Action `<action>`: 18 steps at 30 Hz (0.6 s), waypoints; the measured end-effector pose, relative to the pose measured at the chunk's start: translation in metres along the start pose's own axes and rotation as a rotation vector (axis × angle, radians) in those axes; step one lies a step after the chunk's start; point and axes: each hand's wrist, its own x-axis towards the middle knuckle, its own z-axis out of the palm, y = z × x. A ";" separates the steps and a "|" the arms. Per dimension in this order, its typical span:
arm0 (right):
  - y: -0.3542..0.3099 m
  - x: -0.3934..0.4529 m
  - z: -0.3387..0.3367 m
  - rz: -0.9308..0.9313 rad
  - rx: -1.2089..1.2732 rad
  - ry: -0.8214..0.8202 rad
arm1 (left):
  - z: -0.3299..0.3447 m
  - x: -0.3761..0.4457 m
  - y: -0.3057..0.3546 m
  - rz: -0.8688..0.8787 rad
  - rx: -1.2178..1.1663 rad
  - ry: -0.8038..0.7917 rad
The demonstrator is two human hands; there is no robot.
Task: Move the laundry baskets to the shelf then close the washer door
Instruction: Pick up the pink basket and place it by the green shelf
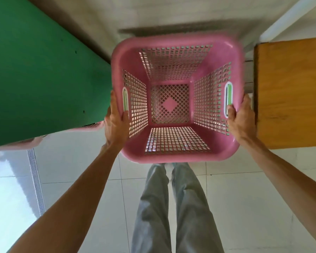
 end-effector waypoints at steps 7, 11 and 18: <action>-0.024 -0.014 -0.029 -0.025 -0.088 -0.138 | -0.055 -0.016 0.027 -0.051 0.083 -0.183; -0.071 -0.058 -0.070 -0.029 -0.128 -0.210 | -0.120 -0.044 0.073 -0.085 0.169 -0.307; -0.152 -0.151 -0.175 0.074 0.041 -0.204 | -0.253 -0.091 0.196 0.026 0.183 -0.440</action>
